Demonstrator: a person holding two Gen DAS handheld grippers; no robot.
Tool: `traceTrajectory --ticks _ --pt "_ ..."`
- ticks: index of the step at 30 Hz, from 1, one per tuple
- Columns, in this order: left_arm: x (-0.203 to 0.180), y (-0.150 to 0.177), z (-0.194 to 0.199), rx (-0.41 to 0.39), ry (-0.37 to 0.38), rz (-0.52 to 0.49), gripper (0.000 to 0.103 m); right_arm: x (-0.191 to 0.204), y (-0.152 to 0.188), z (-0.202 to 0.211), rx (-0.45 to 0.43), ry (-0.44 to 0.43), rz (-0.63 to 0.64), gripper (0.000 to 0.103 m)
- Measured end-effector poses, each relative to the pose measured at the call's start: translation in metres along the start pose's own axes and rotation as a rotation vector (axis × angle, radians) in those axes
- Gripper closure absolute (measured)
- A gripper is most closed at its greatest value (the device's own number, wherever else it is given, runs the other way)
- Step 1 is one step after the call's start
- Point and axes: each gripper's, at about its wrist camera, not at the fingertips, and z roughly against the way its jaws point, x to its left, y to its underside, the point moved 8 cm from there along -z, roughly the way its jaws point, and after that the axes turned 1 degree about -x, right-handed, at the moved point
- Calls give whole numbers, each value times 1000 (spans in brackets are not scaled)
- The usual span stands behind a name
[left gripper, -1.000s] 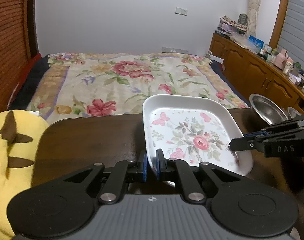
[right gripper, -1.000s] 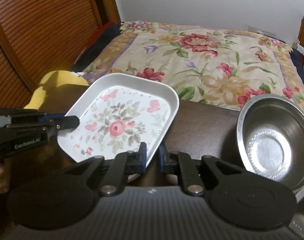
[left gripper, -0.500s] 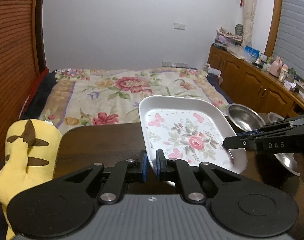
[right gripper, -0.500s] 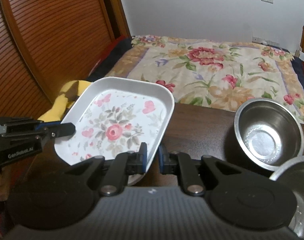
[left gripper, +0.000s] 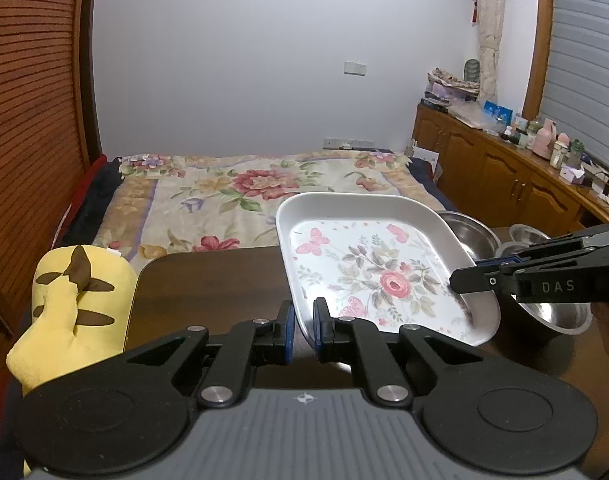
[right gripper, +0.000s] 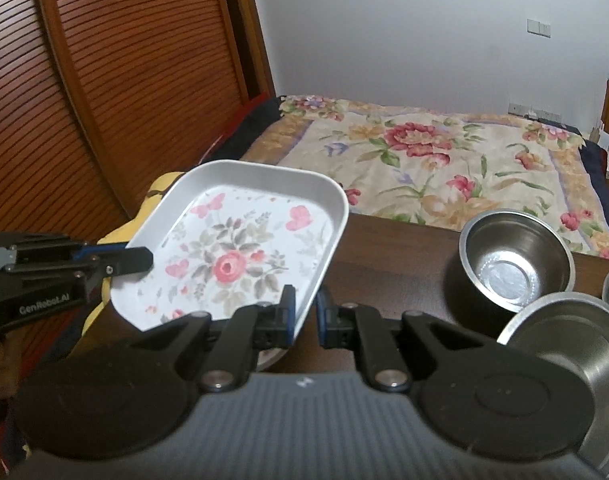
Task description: Organize plates and bowls
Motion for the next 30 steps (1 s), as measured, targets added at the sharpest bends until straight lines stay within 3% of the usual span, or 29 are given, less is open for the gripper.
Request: traceTrajectory --ticks 11,30 --pt "-16 20 23 1 15 0 93 5 18 25 -18 -6 -2 91" --pt "-41 75 32 71 74 17 92 1 68 47 -11 -20 -34 91"
